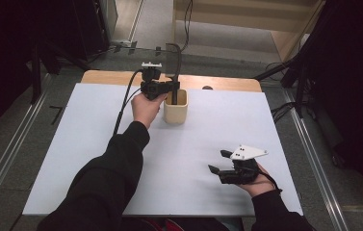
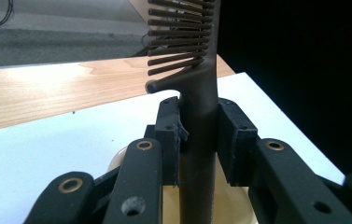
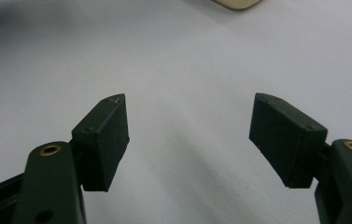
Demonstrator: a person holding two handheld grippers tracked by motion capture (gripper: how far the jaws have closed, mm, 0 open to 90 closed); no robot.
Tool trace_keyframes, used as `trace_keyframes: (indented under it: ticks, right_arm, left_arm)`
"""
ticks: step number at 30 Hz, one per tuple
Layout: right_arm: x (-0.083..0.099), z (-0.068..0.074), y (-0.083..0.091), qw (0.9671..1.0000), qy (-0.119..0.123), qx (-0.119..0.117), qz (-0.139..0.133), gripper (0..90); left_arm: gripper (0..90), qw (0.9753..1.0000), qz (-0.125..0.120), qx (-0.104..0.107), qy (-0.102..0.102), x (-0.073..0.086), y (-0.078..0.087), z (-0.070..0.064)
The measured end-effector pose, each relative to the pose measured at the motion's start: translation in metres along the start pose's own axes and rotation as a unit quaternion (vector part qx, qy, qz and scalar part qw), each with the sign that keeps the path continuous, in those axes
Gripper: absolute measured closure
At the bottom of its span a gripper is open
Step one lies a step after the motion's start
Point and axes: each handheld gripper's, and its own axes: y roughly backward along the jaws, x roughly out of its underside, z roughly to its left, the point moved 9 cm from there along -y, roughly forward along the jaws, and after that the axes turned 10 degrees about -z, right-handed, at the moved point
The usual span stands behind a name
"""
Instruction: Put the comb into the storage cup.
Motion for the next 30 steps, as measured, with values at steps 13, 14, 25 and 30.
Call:
trace_keyframes:
  ticks: [13,14,25,30]
  right_arm:
    - [0.000,-0.001,0.000,1.0000,0.000,0.000,-0.001,26.6]
    - [0.000,-0.001,0.000,1.0000,0.000,0.000,-0.001,26.6]
    - [0.001,-0.002,0.000,1.0000,0.001,0.005,0.003,26.6]
    - [0.001,-0.002,0.000,1.0000,0.000,0.006,0.004,26.6]
  left_arm:
    - [72.3,1.0000,0.001,-0.002,-0.005,0.008,-0.003,0.001]
    - [72.4,1.0000,0.002,-0.002,-0.006,0.008,-0.004,0.001]
    - [72.2,0.9999,0.006,0.001,-0.009,0.012,-0.007,0.000]
    - [72.1,0.9999,0.010,-0.001,-0.011,0.013,-0.007,0.002]
